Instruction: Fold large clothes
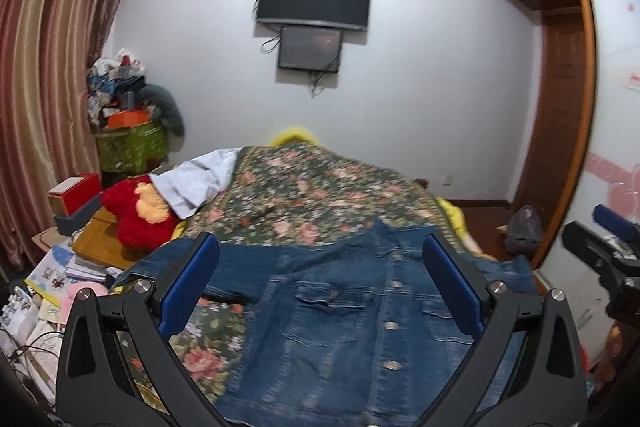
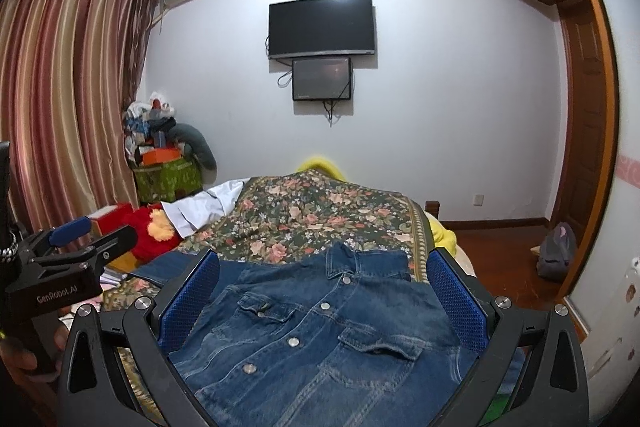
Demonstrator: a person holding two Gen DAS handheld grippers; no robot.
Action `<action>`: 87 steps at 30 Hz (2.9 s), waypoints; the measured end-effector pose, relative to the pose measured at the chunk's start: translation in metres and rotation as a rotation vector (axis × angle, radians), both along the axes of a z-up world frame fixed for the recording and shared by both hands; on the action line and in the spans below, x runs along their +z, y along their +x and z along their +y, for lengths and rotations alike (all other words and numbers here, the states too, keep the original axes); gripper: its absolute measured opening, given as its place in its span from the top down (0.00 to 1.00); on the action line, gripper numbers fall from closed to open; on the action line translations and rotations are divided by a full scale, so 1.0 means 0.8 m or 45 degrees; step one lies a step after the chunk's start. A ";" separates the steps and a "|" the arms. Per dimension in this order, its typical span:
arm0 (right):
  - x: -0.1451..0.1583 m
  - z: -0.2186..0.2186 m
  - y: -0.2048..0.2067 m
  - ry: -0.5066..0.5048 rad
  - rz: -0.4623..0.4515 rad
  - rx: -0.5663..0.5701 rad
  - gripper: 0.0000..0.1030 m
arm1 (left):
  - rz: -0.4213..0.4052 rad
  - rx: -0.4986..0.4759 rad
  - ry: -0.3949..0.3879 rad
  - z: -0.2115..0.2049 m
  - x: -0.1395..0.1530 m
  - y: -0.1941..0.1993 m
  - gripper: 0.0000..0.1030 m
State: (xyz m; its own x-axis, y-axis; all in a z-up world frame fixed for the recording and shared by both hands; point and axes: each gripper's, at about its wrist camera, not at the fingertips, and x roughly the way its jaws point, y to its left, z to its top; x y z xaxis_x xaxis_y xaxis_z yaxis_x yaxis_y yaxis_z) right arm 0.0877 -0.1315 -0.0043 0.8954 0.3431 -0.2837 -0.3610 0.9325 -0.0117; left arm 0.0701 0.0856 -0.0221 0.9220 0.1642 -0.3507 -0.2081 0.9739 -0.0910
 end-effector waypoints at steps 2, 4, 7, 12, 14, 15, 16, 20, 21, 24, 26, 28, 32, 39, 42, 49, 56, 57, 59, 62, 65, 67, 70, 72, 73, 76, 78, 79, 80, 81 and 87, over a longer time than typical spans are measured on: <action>-0.006 0.015 0.023 -0.021 0.014 0.007 0.00 | 0.037 0.035 -0.007 0.018 -0.009 0.017 0.01; -0.014 0.032 0.048 -0.049 0.032 0.018 0.00 | 0.104 0.062 -0.030 0.044 -0.027 0.042 0.01; -0.033 0.063 0.088 -0.109 0.072 0.028 0.00 | 0.226 0.088 -0.087 0.083 -0.057 0.078 0.01; -0.086 0.120 0.169 -0.221 0.233 0.080 0.00 | 0.420 0.180 -0.131 0.151 -0.115 0.139 0.01; -0.110 0.140 0.192 -0.284 0.294 0.102 0.00 | 0.494 0.195 -0.165 0.174 -0.137 0.160 0.01; -0.124 0.152 0.205 -0.321 0.326 0.116 0.00 | 0.539 0.199 -0.191 0.190 -0.152 0.173 0.01; -0.138 0.164 0.218 -0.363 0.359 0.124 0.00 | 0.572 0.205 -0.210 0.203 -0.163 0.182 0.01; -0.186 0.204 0.266 -0.496 0.479 0.187 0.00 | 0.696 0.257 -0.326 0.251 -0.208 0.209 0.06; -0.198 0.215 0.279 -0.524 0.516 0.208 0.00 | 0.722 0.254 -0.377 0.262 -0.218 0.213 0.08; -0.228 0.240 0.308 -0.600 0.605 0.258 0.00 | 0.775 0.309 -0.472 0.288 -0.241 0.223 0.09; -0.242 0.254 0.320 -0.631 0.653 0.294 0.00 | 0.798 0.357 -0.571 0.310 -0.256 0.223 0.10; -0.256 0.267 0.334 -0.656 0.696 0.334 0.00 | 0.786 0.359 -0.652 0.321 -0.264 0.222 0.10; -0.280 0.288 0.357 -0.669 0.792 0.388 0.00 | 0.733 0.344 -0.723 0.336 -0.267 0.223 0.10; -0.325 0.298 0.385 -0.585 1.046 0.417 0.00 | 0.697 0.423 -0.777 0.374 -0.274 0.240 0.38; -0.328 0.300 0.381 -0.613 1.024 0.433 0.00 | 0.700 0.472 -0.717 0.386 -0.275 0.248 0.52; -0.320 0.292 0.379 -0.605 1.031 0.425 0.00 | 0.646 0.563 -0.587 0.391 -0.258 0.259 0.85; -0.272 0.260 0.359 -0.599 0.870 0.402 0.00 | 0.471 0.473 -0.295 0.335 -0.165 0.262 0.88; -0.261 0.255 0.354 -0.600 0.832 0.400 0.00 | 0.437 0.450 -0.247 0.320 -0.149 0.263 0.89; -0.240 0.242 0.345 -0.596 0.758 0.398 0.00 | 0.367 0.372 -0.181 0.290 -0.118 0.265 0.90; -0.208 0.221 0.328 -0.595 0.640 0.370 0.00 | 0.310 0.223 -0.112 0.233 -0.082 0.280 0.90; -0.181 0.201 0.312 -0.595 0.549 0.357 0.00 | 0.332 0.103 -0.107 0.191 -0.079 0.296 0.90; -0.169 0.183 0.304 -0.598 0.513 0.346 0.00 | 0.384 0.024 -0.121 0.161 -0.092 0.310 0.90; -0.160 0.157 0.294 -0.605 0.493 0.325 0.00 | 0.489 -0.080 -0.169 0.124 -0.124 0.326 0.90; -0.158 0.141 0.289 -0.609 0.493 0.310 0.00 | 0.578 -0.152 -0.208 0.102 -0.150 0.335 0.90; -0.158 0.132 0.288 -0.607 0.498 0.299 0.00 | 0.609 -0.180 -0.220 0.092 -0.161 0.337 0.90; -0.163 0.109 0.287 -0.596 0.527 0.268 0.00 | 0.722 -0.266 -0.221 0.059 -0.196 0.338 0.90; -0.168 0.095 0.289 -0.578 0.558 0.246 0.00 | 0.798 -0.300 -0.217 0.037 -0.219 0.335 0.90; -0.169 0.093 0.290 -0.569 0.572 0.240 0.00 | 0.845 -0.315 -0.225 0.032 -0.232 0.333 0.89; -0.170 0.089 0.292 -0.558 0.589 0.236 0.00 | 0.877 -0.327 -0.235 0.028 -0.241 0.330 0.85; -0.171 0.087 0.294 -0.545 0.609 0.233 0.00 | 0.909 -0.334 -0.246 0.028 -0.249 0.325 0.83; -0.168 0.105 0.297 -0.526 0.641 0.255 0.00 | 0.868 -0.296 -0.354 0.075 -0.232 0.284 0.52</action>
State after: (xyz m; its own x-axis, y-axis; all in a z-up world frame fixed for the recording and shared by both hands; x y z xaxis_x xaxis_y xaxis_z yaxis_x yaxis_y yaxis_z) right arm 0.3251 -0.0479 -0.1384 0.5505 0.2624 -0.7925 -0.5808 0.8023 -0.1378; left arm 0.2970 0.1459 -0.2080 0.4875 -0.1843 -0.8534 -0.0988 0.9595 -0.2637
